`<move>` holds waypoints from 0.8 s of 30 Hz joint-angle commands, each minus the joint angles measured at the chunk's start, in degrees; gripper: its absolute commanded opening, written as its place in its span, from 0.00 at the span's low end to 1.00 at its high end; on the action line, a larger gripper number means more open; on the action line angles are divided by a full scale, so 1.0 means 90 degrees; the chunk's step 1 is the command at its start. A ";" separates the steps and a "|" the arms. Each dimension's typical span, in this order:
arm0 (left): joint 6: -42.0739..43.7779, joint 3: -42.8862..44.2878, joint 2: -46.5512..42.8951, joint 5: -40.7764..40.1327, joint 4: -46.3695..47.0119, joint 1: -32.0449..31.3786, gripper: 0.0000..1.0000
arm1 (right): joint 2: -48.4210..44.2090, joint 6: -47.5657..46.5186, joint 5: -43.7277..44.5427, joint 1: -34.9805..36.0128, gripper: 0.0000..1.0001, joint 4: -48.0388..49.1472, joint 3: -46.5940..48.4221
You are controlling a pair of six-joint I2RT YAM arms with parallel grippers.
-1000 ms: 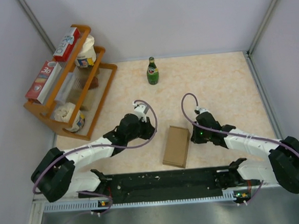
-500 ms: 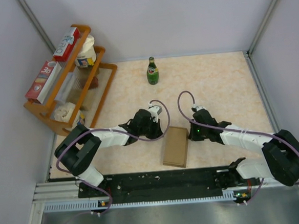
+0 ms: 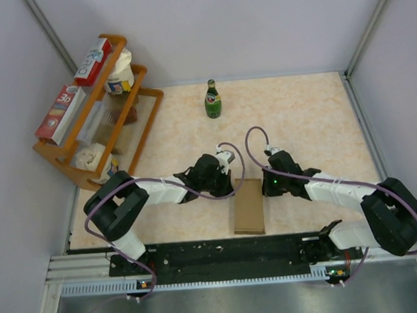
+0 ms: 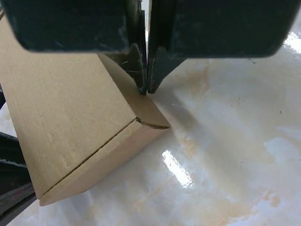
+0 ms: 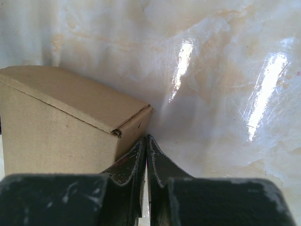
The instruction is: Fold the paper box
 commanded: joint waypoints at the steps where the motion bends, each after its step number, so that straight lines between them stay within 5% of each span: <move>1: -0.0049 0.0336 0.0038 0.0065 0.0361 -0.0203 0.00 | 0.0013 0.0029 -0.0490 0.0097 0.04 0.0474 0.0307; 9: -0.0303 -0.0337 -0.0966 -0.1360 -0.0645 0.0051 0.00 | -0.1000 0.0233 0.1131 0.0088 0.00 -0.1420 0.0200; 15: -0.0732 -0.0971 -0.1836 -0.1430 -0.0851 -0.0133 0.00 | -0.1841 0.0838 0.0869 0.0243 0.00 -0.2115 -0.0239; 24: -0.1679 -0.1685 -0.2452 -0.1967 -0.0744 -0.1305 0.00 | -0.2506 0.2303 0.0956 0.1385 0.00 -0.2321 -0.0865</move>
